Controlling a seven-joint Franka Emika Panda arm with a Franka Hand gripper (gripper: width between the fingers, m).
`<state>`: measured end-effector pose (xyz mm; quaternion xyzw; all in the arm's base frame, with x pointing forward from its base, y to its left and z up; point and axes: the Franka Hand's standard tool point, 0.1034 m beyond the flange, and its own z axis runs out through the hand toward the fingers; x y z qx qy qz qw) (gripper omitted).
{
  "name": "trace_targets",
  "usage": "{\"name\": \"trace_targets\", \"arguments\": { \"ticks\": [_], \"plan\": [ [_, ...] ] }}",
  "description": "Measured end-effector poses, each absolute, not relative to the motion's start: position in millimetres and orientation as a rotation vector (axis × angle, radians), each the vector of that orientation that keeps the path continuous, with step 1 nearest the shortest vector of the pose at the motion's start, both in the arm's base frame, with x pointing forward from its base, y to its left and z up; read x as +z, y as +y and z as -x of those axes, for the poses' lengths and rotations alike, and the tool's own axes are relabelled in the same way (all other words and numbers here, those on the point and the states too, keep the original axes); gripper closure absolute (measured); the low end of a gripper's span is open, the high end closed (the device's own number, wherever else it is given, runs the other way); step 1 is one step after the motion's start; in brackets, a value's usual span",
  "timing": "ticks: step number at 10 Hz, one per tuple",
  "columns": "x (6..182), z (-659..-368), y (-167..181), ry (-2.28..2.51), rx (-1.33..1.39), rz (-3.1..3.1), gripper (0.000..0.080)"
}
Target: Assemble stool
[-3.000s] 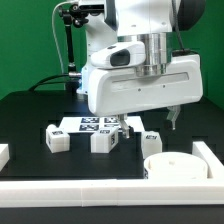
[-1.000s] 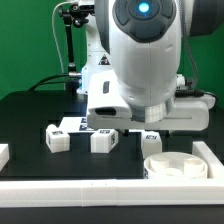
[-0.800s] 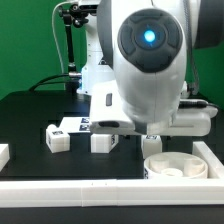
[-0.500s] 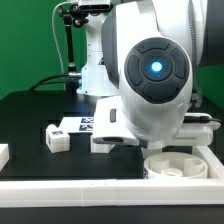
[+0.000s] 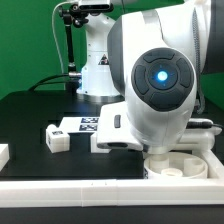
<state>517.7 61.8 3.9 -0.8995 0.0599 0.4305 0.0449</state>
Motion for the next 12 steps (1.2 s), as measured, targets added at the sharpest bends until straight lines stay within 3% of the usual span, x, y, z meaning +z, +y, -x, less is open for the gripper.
{"name": "trace_targets", "arguments": {
  "ticks": [2,4,5,6,9,12],
  "plan": [
    [3.3,-518,62,0.176,1.306,2.749,0.015],
    [2.9,-519,62,0.171,1.3,2.75,0.0385],
    [2.9,-519,62,0.17,1.299,2.75,0.0385],
    [2.9,-519,62,0.17,1.299,2.751,0.0474],
    [4.5,-521,65,0.16,1.296,2.754,0.0474],
    [35.7,-533,65,0.135,1.286,2.753,0.0473]
  ]
}}
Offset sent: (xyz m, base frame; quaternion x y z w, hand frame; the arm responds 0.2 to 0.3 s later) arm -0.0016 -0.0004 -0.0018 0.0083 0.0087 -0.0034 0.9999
